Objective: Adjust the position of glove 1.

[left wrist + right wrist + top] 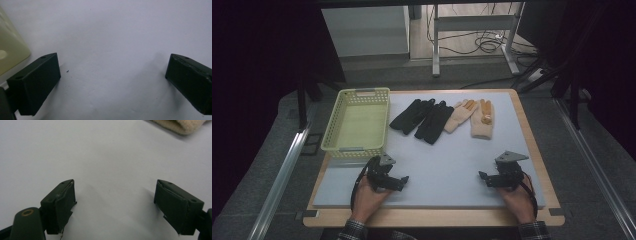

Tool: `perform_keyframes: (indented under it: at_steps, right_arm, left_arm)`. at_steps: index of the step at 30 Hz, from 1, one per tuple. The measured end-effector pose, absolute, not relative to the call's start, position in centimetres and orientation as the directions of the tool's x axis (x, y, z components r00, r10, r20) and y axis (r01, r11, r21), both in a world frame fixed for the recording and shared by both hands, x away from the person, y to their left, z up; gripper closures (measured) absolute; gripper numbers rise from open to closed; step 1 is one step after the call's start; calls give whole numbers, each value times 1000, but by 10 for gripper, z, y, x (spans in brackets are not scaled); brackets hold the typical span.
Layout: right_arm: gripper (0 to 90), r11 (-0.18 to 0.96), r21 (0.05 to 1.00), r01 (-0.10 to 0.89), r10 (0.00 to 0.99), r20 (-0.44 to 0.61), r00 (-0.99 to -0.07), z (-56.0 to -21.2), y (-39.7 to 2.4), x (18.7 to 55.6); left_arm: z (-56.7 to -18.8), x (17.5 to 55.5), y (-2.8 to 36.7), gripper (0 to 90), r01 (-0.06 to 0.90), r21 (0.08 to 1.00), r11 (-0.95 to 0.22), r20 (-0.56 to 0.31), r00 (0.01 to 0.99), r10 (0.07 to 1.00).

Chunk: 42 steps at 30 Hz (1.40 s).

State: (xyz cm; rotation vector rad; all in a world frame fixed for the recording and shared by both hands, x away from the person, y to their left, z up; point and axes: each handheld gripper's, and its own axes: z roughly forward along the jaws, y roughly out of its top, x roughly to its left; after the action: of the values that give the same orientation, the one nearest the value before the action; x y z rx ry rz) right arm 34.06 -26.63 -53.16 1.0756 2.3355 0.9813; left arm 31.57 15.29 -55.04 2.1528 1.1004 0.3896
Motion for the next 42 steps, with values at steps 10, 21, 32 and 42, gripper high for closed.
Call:
perform_keyframes:
  at_steps: [10,21,32,42]
  right_arm:
    - [170,461,731,503,774,-53,-631,-532,-266,341]
    - [170,458,730,507,775,-47,-631,-532,-267,341]
    - [169,459,727,510,774,-45,-632,-531,-267,341]
    - [191,460,727,510,772,-44,-634,-529,-265,342]
  left_arm:
    - [-550,316,153,0,597,688,-412,-40,598,801]
    - [-551,316,153,0,597,689,-411,-40,598,801]
    - [-551,316,153,0,597,689,-411,-40,598,801]
    - [-551,316,153,0,597,689,-411,-40,598,801]
